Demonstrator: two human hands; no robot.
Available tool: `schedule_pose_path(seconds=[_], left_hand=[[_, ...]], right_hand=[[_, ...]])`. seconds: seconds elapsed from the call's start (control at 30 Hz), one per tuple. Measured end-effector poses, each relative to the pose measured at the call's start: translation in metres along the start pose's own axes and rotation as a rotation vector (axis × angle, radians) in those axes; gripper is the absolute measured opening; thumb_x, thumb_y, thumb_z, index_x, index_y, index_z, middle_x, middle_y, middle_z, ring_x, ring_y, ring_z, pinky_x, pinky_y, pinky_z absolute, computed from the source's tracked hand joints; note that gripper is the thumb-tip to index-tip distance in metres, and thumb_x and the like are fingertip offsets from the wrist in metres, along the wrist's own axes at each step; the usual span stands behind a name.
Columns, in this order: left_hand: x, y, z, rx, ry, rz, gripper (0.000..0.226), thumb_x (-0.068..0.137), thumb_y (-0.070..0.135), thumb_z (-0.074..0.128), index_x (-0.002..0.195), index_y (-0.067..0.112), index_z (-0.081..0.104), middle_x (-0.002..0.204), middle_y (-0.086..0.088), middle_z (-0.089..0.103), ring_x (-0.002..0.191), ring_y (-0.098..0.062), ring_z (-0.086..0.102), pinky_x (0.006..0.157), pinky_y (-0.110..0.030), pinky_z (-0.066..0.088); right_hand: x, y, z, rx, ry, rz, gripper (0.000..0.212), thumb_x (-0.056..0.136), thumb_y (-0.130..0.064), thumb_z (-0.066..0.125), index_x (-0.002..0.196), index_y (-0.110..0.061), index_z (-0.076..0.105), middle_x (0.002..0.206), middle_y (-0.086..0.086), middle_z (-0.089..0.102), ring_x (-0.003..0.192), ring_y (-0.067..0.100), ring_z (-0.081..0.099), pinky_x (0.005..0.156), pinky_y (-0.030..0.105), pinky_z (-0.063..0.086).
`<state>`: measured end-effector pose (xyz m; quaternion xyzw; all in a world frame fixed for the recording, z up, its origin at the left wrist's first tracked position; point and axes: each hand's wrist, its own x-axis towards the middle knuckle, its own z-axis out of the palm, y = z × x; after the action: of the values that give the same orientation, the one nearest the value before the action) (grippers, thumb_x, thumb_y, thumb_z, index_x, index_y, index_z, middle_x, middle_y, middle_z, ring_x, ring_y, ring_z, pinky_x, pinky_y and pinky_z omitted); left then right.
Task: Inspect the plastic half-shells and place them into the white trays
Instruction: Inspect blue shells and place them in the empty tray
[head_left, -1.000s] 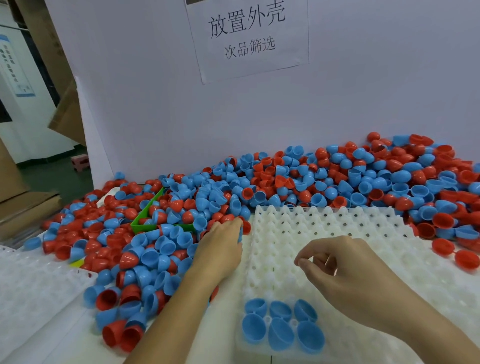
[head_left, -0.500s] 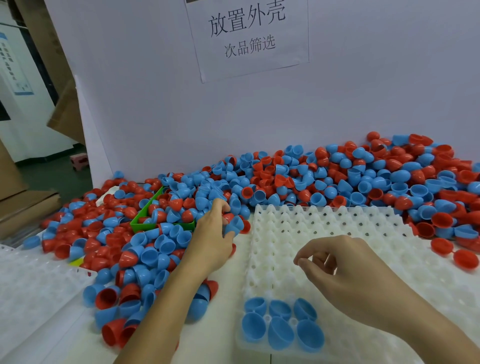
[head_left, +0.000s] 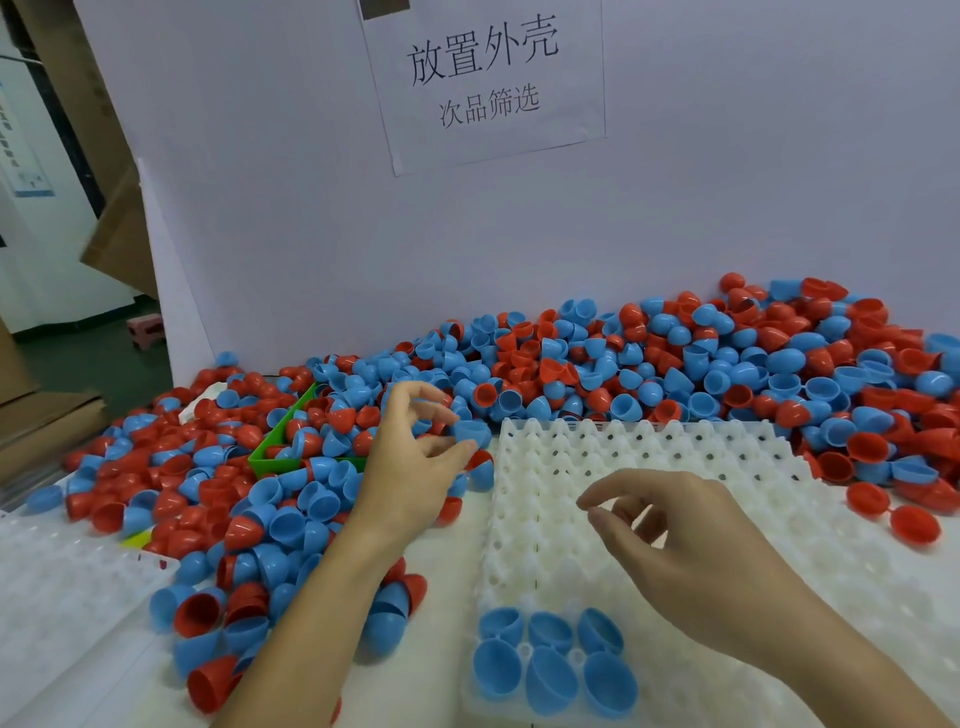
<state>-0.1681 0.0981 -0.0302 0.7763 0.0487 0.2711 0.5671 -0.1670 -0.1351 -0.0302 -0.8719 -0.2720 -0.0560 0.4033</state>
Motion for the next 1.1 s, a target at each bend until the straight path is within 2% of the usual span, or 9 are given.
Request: schedule_pose_path(seconds=[0.1, 0.27, 0.43, 0.67, 0.73, 0.83, 0.9, 0.97, 1.1], left_hand=[[-0.009, 0.010, 0.011, -0.035, -0.160, 0.104, 0.051, 0.084, 0.002, 0.076, 0.109, 0.037, 0.047, 0.106, 0.005, 0.063, 0.085, -0.014, 0.072, 0.075, -0.022, 0.058], [-0.023, 0.019, 0.029, -0.040, -0.439, 0.192, 0.059, 0.082, 0.002, 0.078, 0.113, 0.039, 0.047, 0.106, 0.008, 0.066, 0.096, -0.020, 0.072, 0.085, -0.035, 0.060], [-0.029, 0.023, 0.036, -0.050, -0.520, 0.205, 0.062, 0.080, -0.001, 0.080, 0.114, 0.039, 0.047, 0.107, 0.006, 0.067, 0.104, -0.018, 0.071, 0.085, -0.031, 0.058], [-0.029, 0.028, 0.029, 0.120, -0.662, 0.210, 0.028, 0.081, 0.019, 0.082, 0.101, 0.034, 0.068, 0.101, 0.009, 0.070, 0.098, -0.010, 0.068, 0.083, -0.029, 0.058], [-0.020, 0.028, 0.016, 0.075, -0.563, 0.207, 0.022, 0.080, 0.025, 0.082, 0.097, 0.034, 0.071, 0.098, 0.009, 0.072, 0.094, -0.010, 0.070, 0.080, -0.024, 0.057], [0.007, 0.018, -0.018, 0.067, 0.116, 0.120, 0.042, 0.081, 0.038, 0.077, 0.121, 0.036, 0.065, 0.118, 0.017, 0.069, 0.104, -0.001, 0.066, 0.084, -0.016, 0.054], [0.017, 0.002, -0.033, 0.317, 0.354, -0.020, 0.069, 0.087, 0.041, 0.072, 0.147, 0.023, 0.043, 0.146, 0.005, 0.051, 0.129, -0.009, 0.051, 0.103, -0.028, 0.046], [0.016, -0.017, -0.029, 0.553, 0.376, -0.098, 0.071, 0.089, 0.039, 0.071, 0.148, 0.017, 0.039, 0.150, -0.006, 0.040, 0.139, -0.024, 0.037, 0.109, -0.042, 0.039], [0.012, -0.037, -0.007, 0.704, 0.083, 0.098, 0.031, 0.096, 0.019, 0.064, 0.126, 0.023, 0.059, 0.123, 0.004, 0.047, 0.124, -0.017, 0.043, 0.100, -0.027, 0.038]], right_hand=[[0.001, -0.003, 0.001, 0.063, 0.112, -0.017, 0.010, 0.091, -0.037, 0.063, 0.095, -0.046, 0.064, 0.080, -0.024, 0.066, 0.085, -0.012, 0.060, 0.064, 0.008, 0.047], [0.005, -0.002, 0.002, 0.195, 0.183, 0.014, 0.016, 0.088, -0.040, 0.066, 0.100, -0.049, 0.059, 0.083, -0.022, 0.068, 0.087, -0.015, 0.061, 0.063, 0.004, 0.047], [0.007, 0.004, 0.006, 0.159, 0.196, 0.065, 0.027, 0.086, -0.017, 0.074, 0.082, -0.043, 0.066, 0.080, -0.031, 0.066, 0.080, -0.008, 0.064, 0.059, 0.011, 0.053], [0.006, 0.001, 0.005, 0.263, 0.064, 0.126, 0.024, 0.088, -0.010, 0.069, 0.091, -0.033, 0.072, 0.075, -0.013, 0.074, 0.067, 0.007, 0.072, 0.064, 0.032, 0.062], [0.006, 0.002, 0.005, 0.309, 0.079, 0.130, 0.023, 0.090, -0.018, 0.067, 0.099, -0.039, 0.068, 0.083, -0.015, 0.074, 0.075, 0.005, 0.072, 0.070, 0.033, 0.062], [0.008, 0.007, 0.003, 0.288, 0.143, 0.126, 0.021, 0.091, -0.024, 0.065, 0.099, -0.044, 0.066, 0.088, -0.024, 0.071, 0.081, 0.001, 0.070, 0.074, 0.030, 0.060], [0.008, 0.008, 0.003, 0.263, 0.146, 0.119, 0.021, 0.091, -0.026, 0.065, 0.097, -0.046, 0.065, 0.087, -0.028, 0.069, 0.081, -0.001, 0.069, 0.070, 0.025, 0.058], [0.008, 0.009, 0.003, 0.247, 0.135, 0.114, 0.021, 0.091, -0.026, 0.065, 0.097, -0.046, 0.065, 0.085, -0.025, 0.069, 0.079, -0.003, 0.068, 0.064, 0.016, 0.053], [0.007, 0.007, 0.003, 0.227, 0.109, 0.116, 0.021, 0.091, -0.024, 0.064, 0.097, -0.045, 0.066, 0.086, -0.019, 0.071, 0.079, -0.003, 0.067, 0.065, 0.015, 0.051]])
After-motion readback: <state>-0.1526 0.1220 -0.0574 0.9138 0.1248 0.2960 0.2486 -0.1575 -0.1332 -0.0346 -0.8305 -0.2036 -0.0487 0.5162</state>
